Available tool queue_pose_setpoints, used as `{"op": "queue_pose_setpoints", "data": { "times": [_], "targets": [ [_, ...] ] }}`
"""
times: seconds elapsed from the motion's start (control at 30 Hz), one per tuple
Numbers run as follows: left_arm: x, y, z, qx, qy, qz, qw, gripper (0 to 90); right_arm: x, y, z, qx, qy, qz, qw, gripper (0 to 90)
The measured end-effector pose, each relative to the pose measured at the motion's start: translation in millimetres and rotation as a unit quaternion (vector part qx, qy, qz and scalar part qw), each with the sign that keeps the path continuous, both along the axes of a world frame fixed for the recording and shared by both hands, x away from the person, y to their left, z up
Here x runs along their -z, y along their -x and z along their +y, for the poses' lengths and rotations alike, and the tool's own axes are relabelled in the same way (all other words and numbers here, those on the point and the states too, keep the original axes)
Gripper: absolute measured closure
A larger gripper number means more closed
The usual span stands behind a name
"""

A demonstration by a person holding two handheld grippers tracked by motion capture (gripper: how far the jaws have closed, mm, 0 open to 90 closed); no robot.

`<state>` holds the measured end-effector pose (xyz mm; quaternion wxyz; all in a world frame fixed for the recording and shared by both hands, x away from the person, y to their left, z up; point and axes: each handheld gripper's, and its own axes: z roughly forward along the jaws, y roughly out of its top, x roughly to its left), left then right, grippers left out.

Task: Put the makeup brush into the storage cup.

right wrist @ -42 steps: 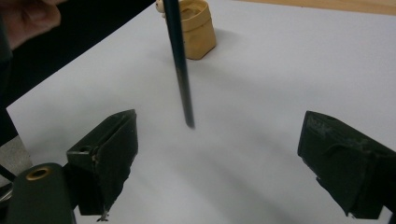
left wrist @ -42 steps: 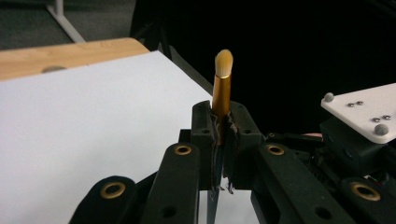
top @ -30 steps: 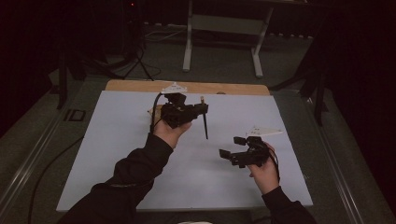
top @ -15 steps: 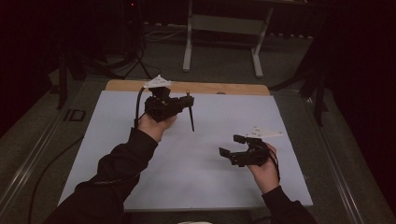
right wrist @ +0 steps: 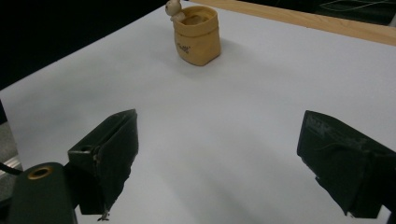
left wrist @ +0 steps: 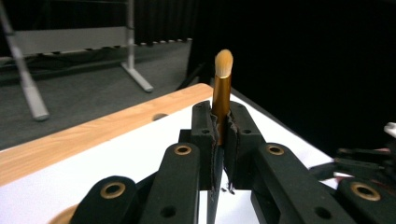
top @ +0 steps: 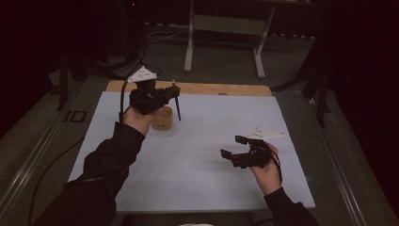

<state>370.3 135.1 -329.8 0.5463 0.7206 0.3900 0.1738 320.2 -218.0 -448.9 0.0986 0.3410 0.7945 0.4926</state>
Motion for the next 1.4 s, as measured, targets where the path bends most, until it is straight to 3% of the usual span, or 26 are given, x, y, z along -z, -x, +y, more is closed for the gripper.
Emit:
{"op": "queue_pose_setpoints", "data": {
  "times": [0.2,0.27,0.4,0.47,0.63,0.87,1.4],
  "targets": [
    [3.2,-11.5,12.3,-0.034,-0.027,0.001,0.9991,83.9,-0.9,0.7,-0.2,0.0,-0.003,-0.003,1.0,12.7],
    [5.2,-15.6,16.6,-0.045,-0.027,0.002,0.9986,83.9,-1.1,1.2,-0.8,0.004,-0.001,-0.009,0.9999,12.9],
    [10.8,-25.6,23.8,-0.069,-0.041,0.01,0.9967,83.8,-1.6,0.8,-1.5,0.003,-0.003,-0.006,1.0,12.8],
    [12.9,-30.3,27.6,-0.069,-0.029,0.011,0.9971,83.8,-1.0,0.8,-1.3,0.002,-0.003,-0.005,1.0,12.8],
    [17.6,-41.7,32.2,-0.087,-0.04,0.002,0.9954,83.7,-0.6,0.6,-1.0,0.001,-0.003,-0.003,1.0,12.7],
    [22.5,-53.2,29.2,-0.093,-0.056,0.001,0.9941,83.7,-0.3,0.2,-2.1,0.003,-0.003,-0.003,1.0,12.7],
    [37.7,-71.9,29.0,-0.097,-0.058,0.008,0.9936,83.8,0.0,-0.5,-3.1,0.001,-0.007,-0.001,1.0,12.8]
  ]
}}
